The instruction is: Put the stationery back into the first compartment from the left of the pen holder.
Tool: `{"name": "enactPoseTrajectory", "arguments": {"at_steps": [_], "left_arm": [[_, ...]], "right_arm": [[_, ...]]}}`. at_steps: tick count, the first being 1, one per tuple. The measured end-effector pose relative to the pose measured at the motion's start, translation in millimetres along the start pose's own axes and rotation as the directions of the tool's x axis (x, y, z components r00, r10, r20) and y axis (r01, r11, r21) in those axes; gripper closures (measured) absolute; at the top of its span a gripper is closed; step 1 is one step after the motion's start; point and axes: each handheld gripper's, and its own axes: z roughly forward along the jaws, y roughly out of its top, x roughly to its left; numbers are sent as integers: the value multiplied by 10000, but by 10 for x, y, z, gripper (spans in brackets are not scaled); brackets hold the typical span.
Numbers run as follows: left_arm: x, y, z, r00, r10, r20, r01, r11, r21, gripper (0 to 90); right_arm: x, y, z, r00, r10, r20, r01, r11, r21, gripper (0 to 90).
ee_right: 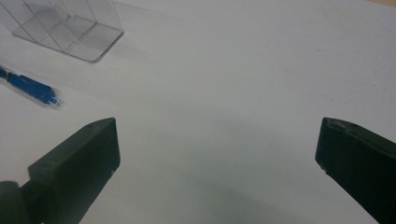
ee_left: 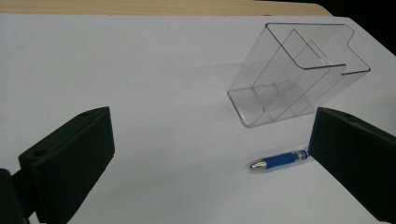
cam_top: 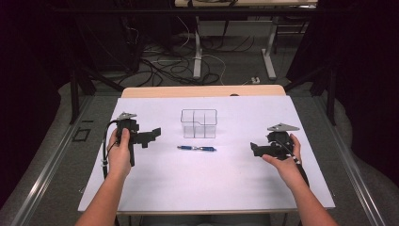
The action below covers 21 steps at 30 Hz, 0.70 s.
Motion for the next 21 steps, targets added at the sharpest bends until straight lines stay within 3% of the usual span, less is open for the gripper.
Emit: {"name": "enactPoseTrajectory", "arguments": {"at_steps": [5,9,13,21], "left_arm": [[22,-31,-15,9992,402,-2,-402,9988,273,6],[22,-37,-27,9991,423,43,-424,9987,299,10],[23,-40,-28,9990,439,51,-440,9985,331,12],[43,-40,-41,9990,414,166,-420,9985,343,19]], "right_arm": [[114,51,57,9991,-59,-423,67,9998,204,0],[244,103,90,9959,-639,-639,663,9971,362,0],[389,169,146,9860,-1387,-923,1436,9884,489,0],[619,303,241,9676,-2248,-1153,2332,9702,653,7]]}}
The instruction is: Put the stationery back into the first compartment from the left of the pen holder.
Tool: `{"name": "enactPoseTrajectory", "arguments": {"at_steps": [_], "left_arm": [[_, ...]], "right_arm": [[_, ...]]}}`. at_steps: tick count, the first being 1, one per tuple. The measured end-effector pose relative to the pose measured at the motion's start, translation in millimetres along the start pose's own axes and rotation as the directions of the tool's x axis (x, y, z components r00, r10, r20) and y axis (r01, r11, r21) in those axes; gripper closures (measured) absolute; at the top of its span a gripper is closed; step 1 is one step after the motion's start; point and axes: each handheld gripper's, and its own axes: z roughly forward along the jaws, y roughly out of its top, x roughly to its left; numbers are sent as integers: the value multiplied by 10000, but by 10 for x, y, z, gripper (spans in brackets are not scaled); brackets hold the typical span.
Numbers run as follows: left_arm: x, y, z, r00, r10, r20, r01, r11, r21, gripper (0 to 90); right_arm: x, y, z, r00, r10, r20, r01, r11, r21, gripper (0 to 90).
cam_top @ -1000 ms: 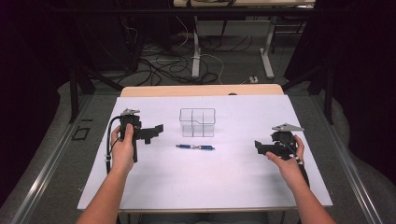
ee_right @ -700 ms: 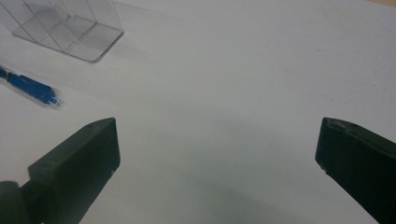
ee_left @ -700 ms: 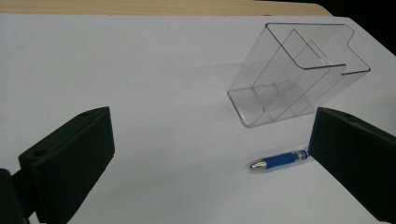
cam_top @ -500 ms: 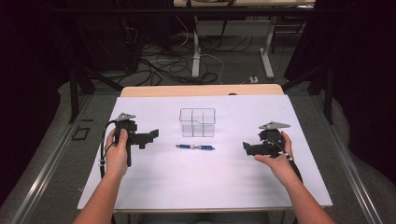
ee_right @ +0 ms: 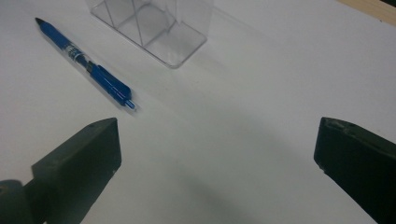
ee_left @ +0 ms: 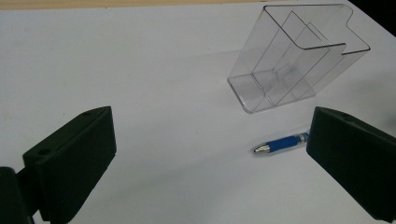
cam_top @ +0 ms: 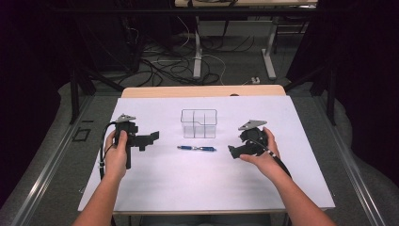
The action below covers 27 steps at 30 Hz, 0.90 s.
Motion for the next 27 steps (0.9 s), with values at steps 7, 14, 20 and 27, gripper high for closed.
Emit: {"name": "enactPoseTrajectory", "arguments": {"at_steps": [7,14,20,27], "left_arm": [[21,-9,-6,9999,-109,82,108,9999,64,37],[43,-6,-25,9998,-212,63,211,9997,121,42],[41,-1,-35,9997,-241,54,240,9997,38,45],[37,1,-38,9998,-206,39,206,9998,-9,47]], "right_arm": [[127,157,61,9948,-973,-307,975,9952,37,121],[238,328,80,9765,-2030,-720,2035,9791,-2,198],[336,441,85,9580,-2703,-962,2705,9627,-112,278],[443,579,115,9234,-3560,-1435,3614,9323,133,315]]}}
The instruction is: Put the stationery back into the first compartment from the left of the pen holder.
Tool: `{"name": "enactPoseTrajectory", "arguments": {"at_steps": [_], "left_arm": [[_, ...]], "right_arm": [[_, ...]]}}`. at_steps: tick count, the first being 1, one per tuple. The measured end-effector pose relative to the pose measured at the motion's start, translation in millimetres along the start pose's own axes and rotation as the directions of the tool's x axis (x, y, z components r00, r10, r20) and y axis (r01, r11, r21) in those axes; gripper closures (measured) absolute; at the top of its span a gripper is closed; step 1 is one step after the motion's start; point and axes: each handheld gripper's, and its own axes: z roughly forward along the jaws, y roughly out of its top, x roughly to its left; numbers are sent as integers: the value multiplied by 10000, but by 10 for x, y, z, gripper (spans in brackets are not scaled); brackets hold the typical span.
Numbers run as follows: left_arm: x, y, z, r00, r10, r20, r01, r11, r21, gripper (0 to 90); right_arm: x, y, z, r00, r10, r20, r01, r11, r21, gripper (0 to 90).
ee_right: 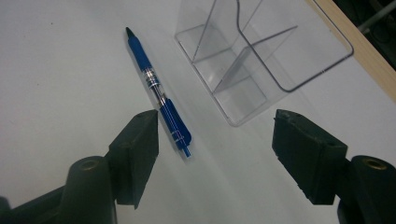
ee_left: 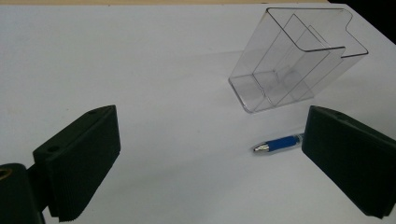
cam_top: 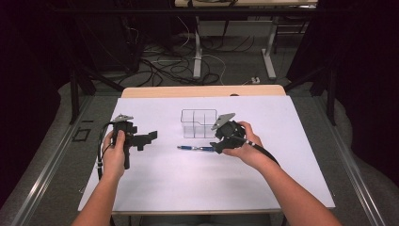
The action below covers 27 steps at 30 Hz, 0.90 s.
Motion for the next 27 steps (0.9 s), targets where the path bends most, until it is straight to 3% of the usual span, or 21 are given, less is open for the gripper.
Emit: {"name": "enactPoseTrajectory", "arguments": {"at_steps": [5,9,11,15,18,20,25,27], "left_arm": [[-3,-1,1,10000,-9,3,9,10000,-1,49],[-7,-2,4,10000,54,15,-54,9999,90,50],[-7,-2,7,10000,58,49,-59,10000,79,51],[-7,-3,9,10000,-19,74,19,10000,62,53],[-3,-5,11,9999,-72,77,72,10000,50,53],[0,-6,11,9999,-71,86,71,10000,69,54],[4,2,-2,9999,-74,152,70,9997,225,55],[3,0,2,9998,-103,147,102,9999,117,55]], "right_arm": [[64,127,36,9966,-779,-278,786,9966,259,326],[106,230,82,9882,-1434,-540,1463,9878,533,329],[134,281,104,9877,-1500,-449,1528,9859,680,329],[178,376,157,9847,-1595,-696,1651,9827,840,338],[219,441,196,9777,-1909,-879,1985,9762,870,374],[235,477,227,9681,-2334,-911,2416,9660,925,385],[313,555,307,9554,-2762,-1044,2872,9514,1113,408],[324,584,346,9462,-3033,-1129,3159,9413,1192,412]]}}
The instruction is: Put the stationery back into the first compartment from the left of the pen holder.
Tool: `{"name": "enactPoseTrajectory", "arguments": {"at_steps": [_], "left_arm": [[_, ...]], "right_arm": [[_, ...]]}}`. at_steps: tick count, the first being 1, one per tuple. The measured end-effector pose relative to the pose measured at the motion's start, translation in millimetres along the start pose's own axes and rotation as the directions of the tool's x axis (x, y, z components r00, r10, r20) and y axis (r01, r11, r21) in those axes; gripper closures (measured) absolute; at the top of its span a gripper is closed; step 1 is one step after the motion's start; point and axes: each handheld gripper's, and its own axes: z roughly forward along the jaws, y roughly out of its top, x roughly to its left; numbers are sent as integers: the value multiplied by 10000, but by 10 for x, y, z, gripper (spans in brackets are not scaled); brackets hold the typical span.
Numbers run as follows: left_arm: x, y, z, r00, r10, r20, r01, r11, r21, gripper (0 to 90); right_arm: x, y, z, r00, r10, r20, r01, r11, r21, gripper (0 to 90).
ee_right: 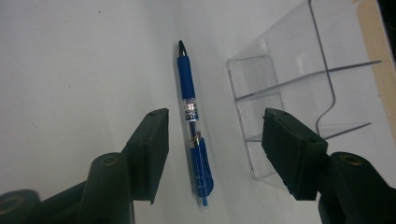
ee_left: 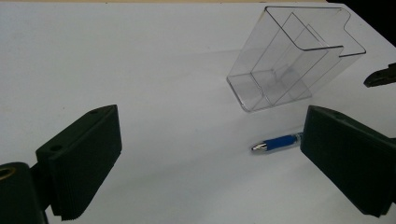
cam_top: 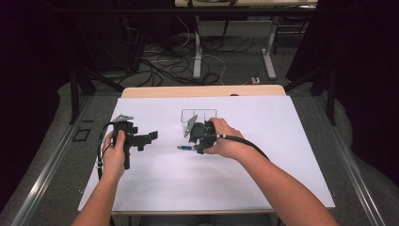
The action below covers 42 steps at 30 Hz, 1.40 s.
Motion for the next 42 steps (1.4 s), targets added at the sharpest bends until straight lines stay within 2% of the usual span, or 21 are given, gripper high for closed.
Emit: {"name": "enactPoseTrajectory", "arguments": {"at_steps": [13,21,22,25,26,29,34,35,42], "left_arm": [[40,-4,-12,10000,-63,-52,63,9999,78,57],[58,5,-42,9999,-105,-81,106,9999,65,58],[59,2,-36,9999,-121,-84,121,9999,-55,58],[64,2,-43,9998,-143,-100,142,9999,-61,58],[66,1,-44,9998,-144,-100,143,9999,-50,58],[72,-1,-46,9998,-151,-99,151,9999,-33,58],[100,3,-74,9998,-176,-126,175,9998,-31,58],[102,1,-73,9996,-237,-135,235,9996,-136,58],[122,-9,-76,9995,-265,-151,264,9996,-96,58]], "right_arm": [[35,121,218,9951,-877,-449,901,9944,551,476],[42,140,345,9930,-1049,-538,1090,9907,812,541],[39,147,361,9925,-1072,-582,1119,9901,843,552],[42,159,431,9923,-1085,-601,1124,9915,659,581],[38,173,439,9913,-1129,-684,1187,9890,878,587],[49,191,499,9892,-1225,-808,1301,9868,963,613],[49,200,605,9858,-1363,-977,1472,9824,1149,633],[51,198,623,9869,-1292,-970,1406,9826,1214,634],[44,204,732,9846,-1344,-1116,1491,9794,1361,647]]}}
